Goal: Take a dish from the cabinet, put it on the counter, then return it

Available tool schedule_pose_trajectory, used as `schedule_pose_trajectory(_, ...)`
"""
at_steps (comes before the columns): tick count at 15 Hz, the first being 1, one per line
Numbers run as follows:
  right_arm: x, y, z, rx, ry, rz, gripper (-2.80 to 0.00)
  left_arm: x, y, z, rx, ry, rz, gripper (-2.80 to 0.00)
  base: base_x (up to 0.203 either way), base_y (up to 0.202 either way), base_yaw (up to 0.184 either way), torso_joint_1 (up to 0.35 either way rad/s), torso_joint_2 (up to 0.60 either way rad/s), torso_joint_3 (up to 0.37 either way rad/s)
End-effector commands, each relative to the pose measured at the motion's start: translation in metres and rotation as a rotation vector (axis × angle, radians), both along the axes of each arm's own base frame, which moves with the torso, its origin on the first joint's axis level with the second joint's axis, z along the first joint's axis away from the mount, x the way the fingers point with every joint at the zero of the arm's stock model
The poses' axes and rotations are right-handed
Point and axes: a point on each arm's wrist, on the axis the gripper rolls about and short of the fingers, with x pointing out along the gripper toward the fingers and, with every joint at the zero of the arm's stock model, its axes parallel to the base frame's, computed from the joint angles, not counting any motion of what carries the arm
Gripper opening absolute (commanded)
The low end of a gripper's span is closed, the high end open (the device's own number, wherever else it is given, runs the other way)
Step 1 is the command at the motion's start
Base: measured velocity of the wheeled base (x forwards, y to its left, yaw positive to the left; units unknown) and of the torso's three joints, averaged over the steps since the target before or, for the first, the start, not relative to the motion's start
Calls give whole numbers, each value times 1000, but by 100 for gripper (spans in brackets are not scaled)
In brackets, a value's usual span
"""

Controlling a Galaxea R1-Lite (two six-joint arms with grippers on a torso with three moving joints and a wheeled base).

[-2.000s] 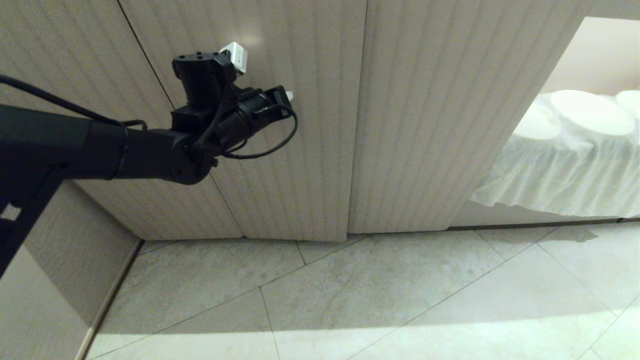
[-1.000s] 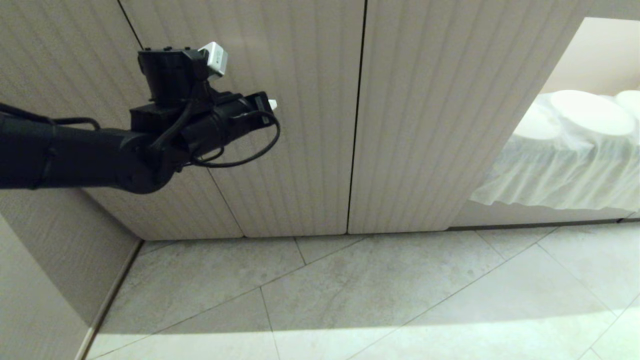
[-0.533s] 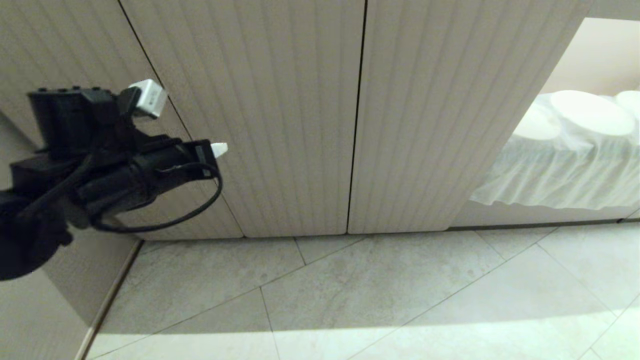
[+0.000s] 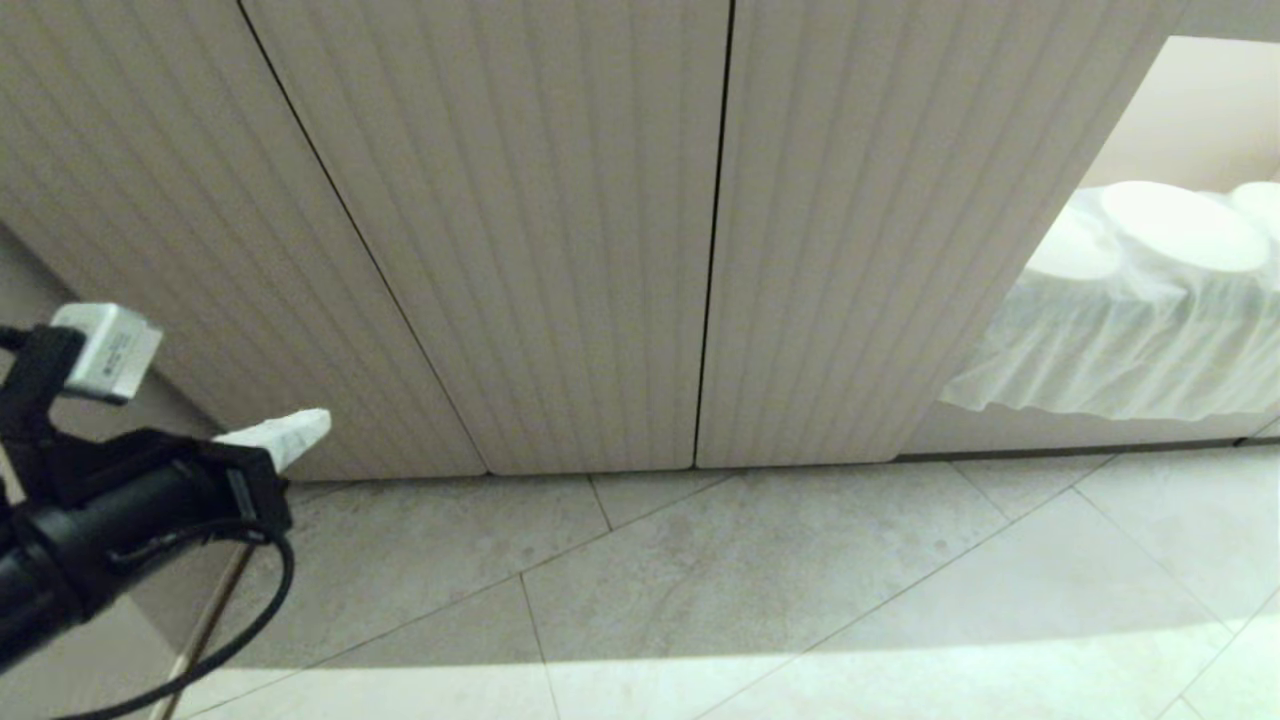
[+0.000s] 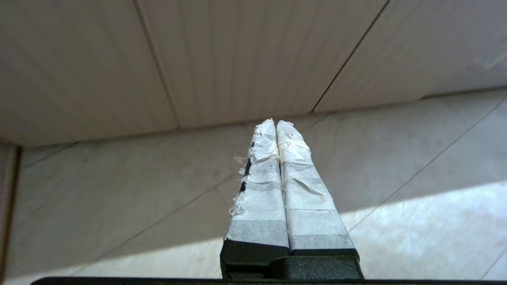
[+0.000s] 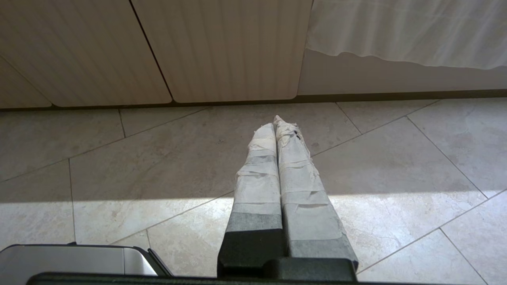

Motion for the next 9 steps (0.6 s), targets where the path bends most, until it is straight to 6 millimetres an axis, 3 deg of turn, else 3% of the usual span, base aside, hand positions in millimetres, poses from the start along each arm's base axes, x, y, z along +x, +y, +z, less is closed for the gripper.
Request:
schedule_pose_trajectory(1,0,0,0,0,1,2,-280,-33,8,-13,3,-22,9,-280,0,0,0,0,0,0)
schedule_pose_trajectory(9,0,0,0,0,0,2,-280,-116,31,-67,42,-76,91,-280,0,0,0,0,0,0)
